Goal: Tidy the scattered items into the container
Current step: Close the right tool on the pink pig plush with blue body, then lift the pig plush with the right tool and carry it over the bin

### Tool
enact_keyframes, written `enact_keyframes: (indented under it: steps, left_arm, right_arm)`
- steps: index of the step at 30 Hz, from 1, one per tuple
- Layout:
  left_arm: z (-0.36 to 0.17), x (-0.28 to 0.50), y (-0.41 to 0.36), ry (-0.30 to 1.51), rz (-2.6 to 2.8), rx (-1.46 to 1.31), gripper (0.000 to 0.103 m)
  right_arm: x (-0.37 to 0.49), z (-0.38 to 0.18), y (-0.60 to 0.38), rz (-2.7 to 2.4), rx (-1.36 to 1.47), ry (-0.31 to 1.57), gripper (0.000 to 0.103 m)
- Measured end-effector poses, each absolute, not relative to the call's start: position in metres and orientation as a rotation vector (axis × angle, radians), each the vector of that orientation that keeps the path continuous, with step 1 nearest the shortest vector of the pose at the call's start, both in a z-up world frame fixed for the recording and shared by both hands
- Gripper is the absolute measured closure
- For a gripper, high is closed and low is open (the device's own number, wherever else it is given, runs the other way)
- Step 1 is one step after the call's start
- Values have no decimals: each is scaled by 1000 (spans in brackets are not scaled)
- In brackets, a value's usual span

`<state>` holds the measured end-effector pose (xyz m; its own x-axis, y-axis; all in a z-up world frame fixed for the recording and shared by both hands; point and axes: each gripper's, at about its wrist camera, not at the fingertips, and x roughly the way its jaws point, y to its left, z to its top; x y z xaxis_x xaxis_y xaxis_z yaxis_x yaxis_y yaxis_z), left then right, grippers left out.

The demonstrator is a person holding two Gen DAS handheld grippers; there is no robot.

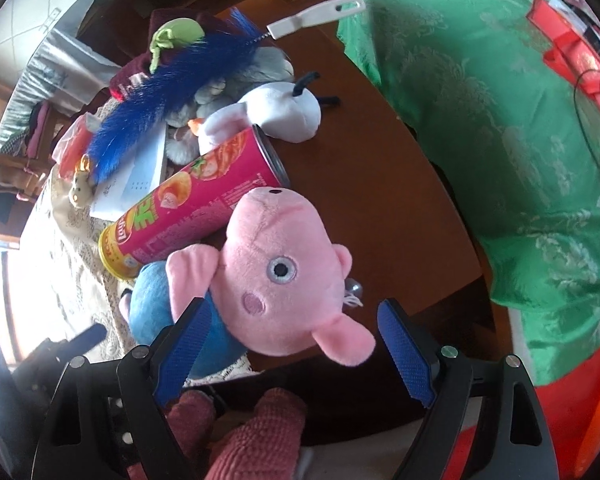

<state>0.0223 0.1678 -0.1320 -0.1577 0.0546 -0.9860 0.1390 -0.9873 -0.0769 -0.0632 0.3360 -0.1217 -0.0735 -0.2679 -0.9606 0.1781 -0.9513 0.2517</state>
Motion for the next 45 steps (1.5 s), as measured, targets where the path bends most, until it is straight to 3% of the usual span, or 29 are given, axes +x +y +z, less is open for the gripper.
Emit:
enact_keyframes:
  steps: [3,8,28,29,31,32,34,40,45]
  left_arm:
    - [-142,21,166,219,-2316,2017,17]
    - [-149,17,160,243,-2318,1999,7]
    - [-168,1,142,388,-2407,2007,7]
    - [-167,0,140,412,-2409,2015,10]
    - [-167,0,138,477,-2424,2031,26]
    - [-165,0,138,508,-2436,2040,46]
    - [-160,1,141,510,-2456,2049,49]
    - [-160,2,137,522,-2469,2050,50]
    - [-140,8,134,482,-2513,2014,56]
  right_arm:
    - [-68,-129,333,-2081,1904,-137,1]
    - [-80,-142,323,-2057,1904,-149,1]
    - [-113,-198,311,-1900,2028,-250,1]
    - [-113,-201,313,-1889,2037,-279,1]
    - [-112,-202,316,-1889,2036,-303,1]
    - [-111,-201,316,-1896,2029,-301,3]
    - [-109,-193,313,-1921,2008,-269,12]
    - [-110,-193,313,-1924,2015,-254,13]
    - [-102,-173,311,-1968,1952,-241,25]
